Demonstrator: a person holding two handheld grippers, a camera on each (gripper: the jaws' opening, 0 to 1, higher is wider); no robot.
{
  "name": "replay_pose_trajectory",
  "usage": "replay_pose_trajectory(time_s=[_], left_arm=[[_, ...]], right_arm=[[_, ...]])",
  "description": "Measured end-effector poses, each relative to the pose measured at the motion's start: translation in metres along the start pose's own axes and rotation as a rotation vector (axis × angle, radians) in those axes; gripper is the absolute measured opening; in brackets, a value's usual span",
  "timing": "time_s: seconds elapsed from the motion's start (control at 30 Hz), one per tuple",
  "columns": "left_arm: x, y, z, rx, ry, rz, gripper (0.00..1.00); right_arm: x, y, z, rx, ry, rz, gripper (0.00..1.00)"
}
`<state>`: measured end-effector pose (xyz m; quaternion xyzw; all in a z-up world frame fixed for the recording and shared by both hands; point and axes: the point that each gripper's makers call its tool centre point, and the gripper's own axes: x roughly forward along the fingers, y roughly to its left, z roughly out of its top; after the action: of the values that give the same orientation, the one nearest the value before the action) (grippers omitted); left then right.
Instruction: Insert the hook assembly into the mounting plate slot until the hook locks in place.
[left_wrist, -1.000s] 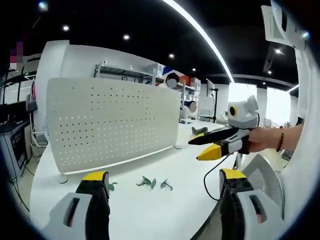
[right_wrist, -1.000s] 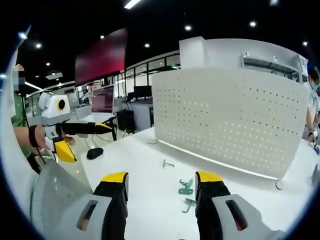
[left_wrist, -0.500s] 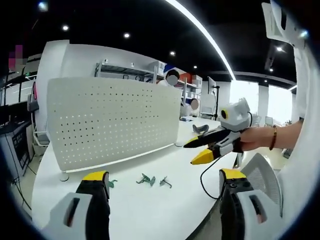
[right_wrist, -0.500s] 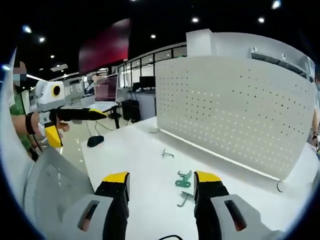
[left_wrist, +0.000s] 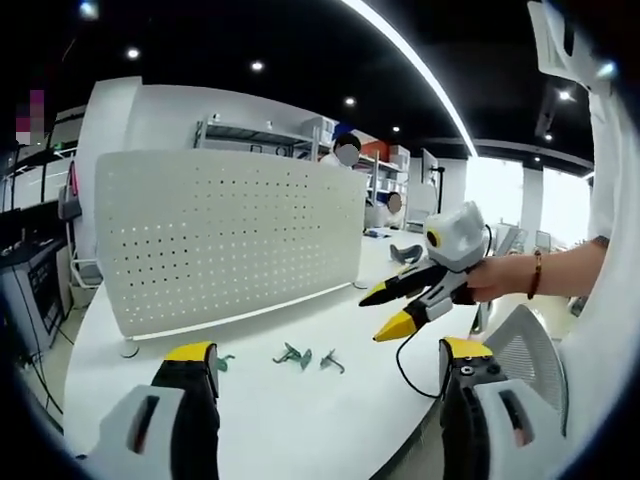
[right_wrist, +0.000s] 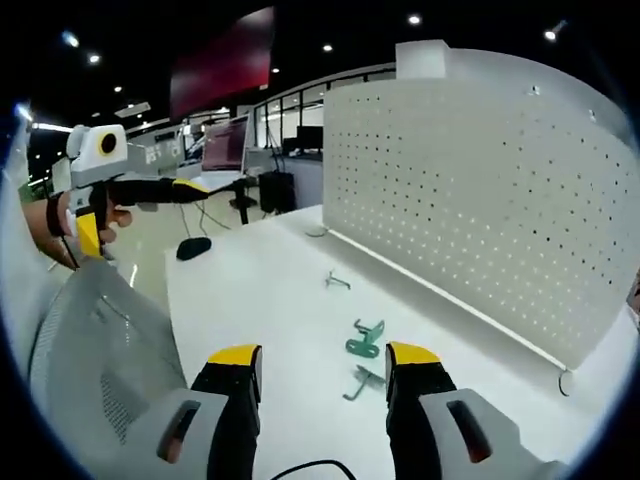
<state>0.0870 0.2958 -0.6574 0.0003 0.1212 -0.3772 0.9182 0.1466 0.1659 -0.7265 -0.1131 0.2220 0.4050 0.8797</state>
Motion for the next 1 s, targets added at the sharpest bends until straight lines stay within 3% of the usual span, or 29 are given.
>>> replay_pose_trajectory(time_s=[0.6, 1.0], left_arm=[[0.005, 0.002, -0.003, -0.013, 0.010, 0.027, 0.94], [-0.002, -0.002, -0.004, -0.019, 0.011, 0.031, 0.93]], right_arm=[[0.024, -0.010, -0.026, -0.010, 0.089, 0.067, 0.47], [0.030, -0.013, -0.043, -0.076, 0.175, 0.126, 0.43]])
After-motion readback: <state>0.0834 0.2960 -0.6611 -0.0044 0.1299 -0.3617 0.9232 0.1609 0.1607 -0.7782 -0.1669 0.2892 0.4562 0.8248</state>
